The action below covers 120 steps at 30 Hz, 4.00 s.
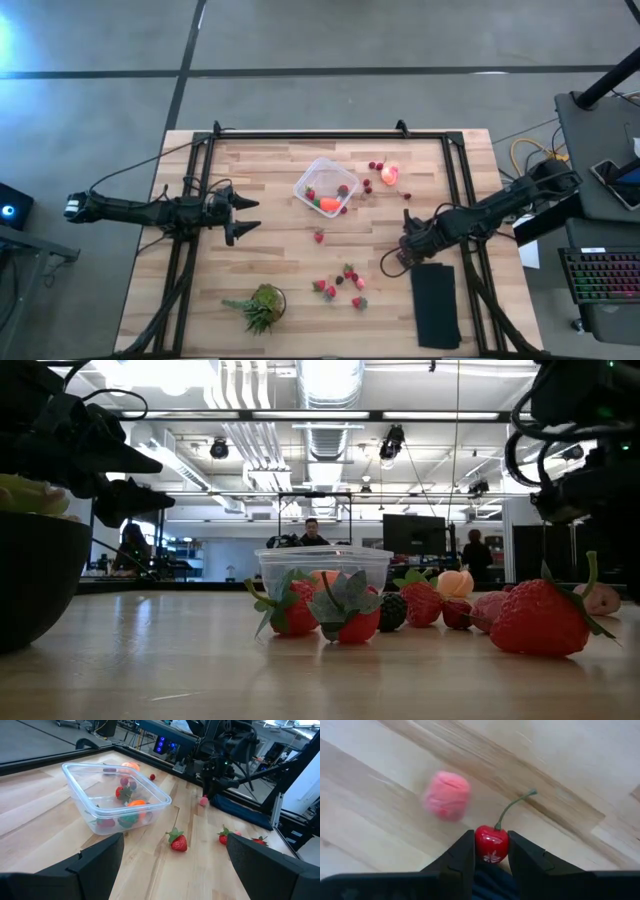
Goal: Pick and placing Produce into tupperware
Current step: Put the red cherry into the transparent bin
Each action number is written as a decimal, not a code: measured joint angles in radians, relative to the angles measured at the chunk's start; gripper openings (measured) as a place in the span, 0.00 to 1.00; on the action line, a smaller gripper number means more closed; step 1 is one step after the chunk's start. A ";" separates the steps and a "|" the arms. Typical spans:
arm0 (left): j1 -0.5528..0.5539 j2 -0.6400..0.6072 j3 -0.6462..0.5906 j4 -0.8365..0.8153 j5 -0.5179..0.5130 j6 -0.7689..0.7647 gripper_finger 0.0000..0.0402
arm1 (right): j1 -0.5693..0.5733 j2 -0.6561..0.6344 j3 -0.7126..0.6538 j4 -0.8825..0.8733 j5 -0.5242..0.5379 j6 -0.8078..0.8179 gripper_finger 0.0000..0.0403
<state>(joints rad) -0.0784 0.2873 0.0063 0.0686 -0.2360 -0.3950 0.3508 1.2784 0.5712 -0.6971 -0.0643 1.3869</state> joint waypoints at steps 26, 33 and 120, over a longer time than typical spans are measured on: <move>0.000 0.000 0.000 0.000 0.000 0.000 0.84 | -0.589 0.261 0.537 0.131 -0.003 -0.798 0.26; 0.000 0.000 0.000 0.001 0.000 0.000 0.84 | -0.607 0.512 0.797 0.086 -0.020 -0.929 0.26; 0.000 0.000 0.000 0.001 0.000 0.000 0.84 | -0.344 0.583 0.329 0.686 0.412 -0.884 0.55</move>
<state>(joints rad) -0.0780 0.2873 0.0063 0.0700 -0.2362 -0.3953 0.0066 1.8613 0.9005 -0.0112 0.3477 0.5033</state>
